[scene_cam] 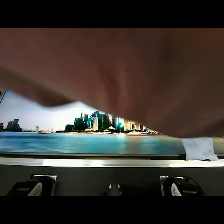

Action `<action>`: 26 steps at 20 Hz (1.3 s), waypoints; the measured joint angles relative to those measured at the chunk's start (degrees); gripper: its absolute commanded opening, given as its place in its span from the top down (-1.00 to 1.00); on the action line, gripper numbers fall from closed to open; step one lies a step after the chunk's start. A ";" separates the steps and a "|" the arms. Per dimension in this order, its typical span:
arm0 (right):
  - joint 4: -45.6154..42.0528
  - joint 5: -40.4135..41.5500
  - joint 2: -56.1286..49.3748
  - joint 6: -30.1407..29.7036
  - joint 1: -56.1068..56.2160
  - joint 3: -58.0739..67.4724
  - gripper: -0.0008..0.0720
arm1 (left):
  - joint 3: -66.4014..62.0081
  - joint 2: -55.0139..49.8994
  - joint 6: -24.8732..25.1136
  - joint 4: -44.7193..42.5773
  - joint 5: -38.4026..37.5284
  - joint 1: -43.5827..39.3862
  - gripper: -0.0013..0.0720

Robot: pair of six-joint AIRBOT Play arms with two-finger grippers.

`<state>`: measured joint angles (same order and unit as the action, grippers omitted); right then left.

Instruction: Fold the shirts.

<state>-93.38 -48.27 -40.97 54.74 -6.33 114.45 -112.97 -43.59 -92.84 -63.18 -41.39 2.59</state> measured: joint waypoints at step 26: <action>24.13 -20.50 -65.68 16.06 0.26 -0.28 -0.29 | 24.09 -51.49 3.93 0.11 -17.16 -2.10 -0.98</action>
<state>-69.25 -68.77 -106.65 70.81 -6.07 114.17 -88.88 -95.09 -88.90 -63.07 -58.54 0.49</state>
